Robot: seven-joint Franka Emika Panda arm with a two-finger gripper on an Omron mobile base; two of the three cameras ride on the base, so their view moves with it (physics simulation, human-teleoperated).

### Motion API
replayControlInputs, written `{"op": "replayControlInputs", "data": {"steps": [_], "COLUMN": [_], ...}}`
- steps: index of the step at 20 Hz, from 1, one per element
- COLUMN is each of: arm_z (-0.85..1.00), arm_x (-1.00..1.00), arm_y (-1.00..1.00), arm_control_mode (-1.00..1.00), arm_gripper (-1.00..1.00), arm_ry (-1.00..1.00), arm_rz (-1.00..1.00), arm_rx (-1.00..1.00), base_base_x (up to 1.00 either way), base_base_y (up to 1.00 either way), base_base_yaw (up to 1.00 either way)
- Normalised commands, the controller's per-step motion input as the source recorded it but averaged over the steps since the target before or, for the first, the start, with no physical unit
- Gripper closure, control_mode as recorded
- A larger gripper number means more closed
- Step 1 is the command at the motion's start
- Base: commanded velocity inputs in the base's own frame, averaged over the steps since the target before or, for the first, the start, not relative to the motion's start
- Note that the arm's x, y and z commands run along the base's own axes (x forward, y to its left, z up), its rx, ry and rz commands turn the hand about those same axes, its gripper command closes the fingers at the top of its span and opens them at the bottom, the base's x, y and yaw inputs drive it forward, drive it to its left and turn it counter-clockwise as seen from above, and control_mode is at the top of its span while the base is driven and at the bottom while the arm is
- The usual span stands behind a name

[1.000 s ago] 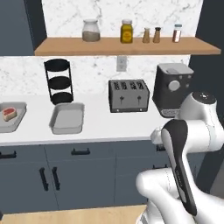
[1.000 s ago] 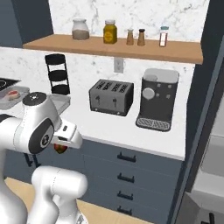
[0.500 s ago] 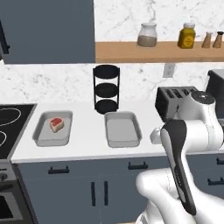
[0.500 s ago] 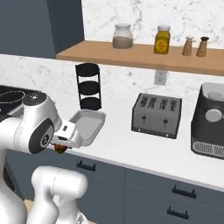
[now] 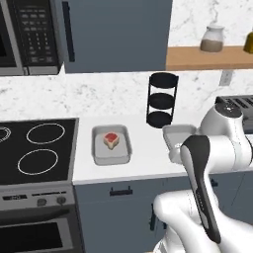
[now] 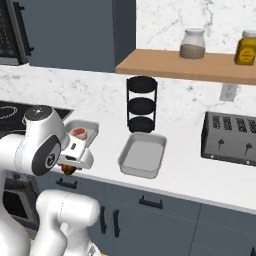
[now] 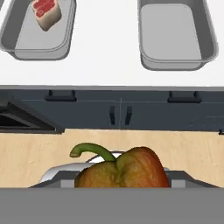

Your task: Place one bell pepper and one steak in each tupperware on the nearby counter, to pack two identical lunches.

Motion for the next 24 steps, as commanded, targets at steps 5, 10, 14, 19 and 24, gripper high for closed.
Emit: {"op": "replayControlInputs", "data": {"steps": [5,10,14,19,24], "arm_z": [0.0,0.0,0.0,0.0,0.0], "arm_x": [0.0,0.0,0.0,0.0,0.0], "arm_y": [0.0,0.0,0.0,0.0,0.0], "arm_control_mode": [1.0,1.0,1.0,1.0,1.0], "arm_gripper": [1.0,1.0,1.0,1.0,1.0], "arm_ry": [0.0,0.0,0.0,0.0,0.0], "arm_rz": [0.0,0.0,0.0,0.0,0.0], "arm_rx": [0.0,0.0,0.0,0.0,0.0], "base_base_x": [0.31,0.4,0.55,0.42,0.18], "base_base_y": [0.74,0.55,0.19,0.45,0.65], "base_base_yaw": [-0.29,-0.17,0.0,0.0,0.0]}}
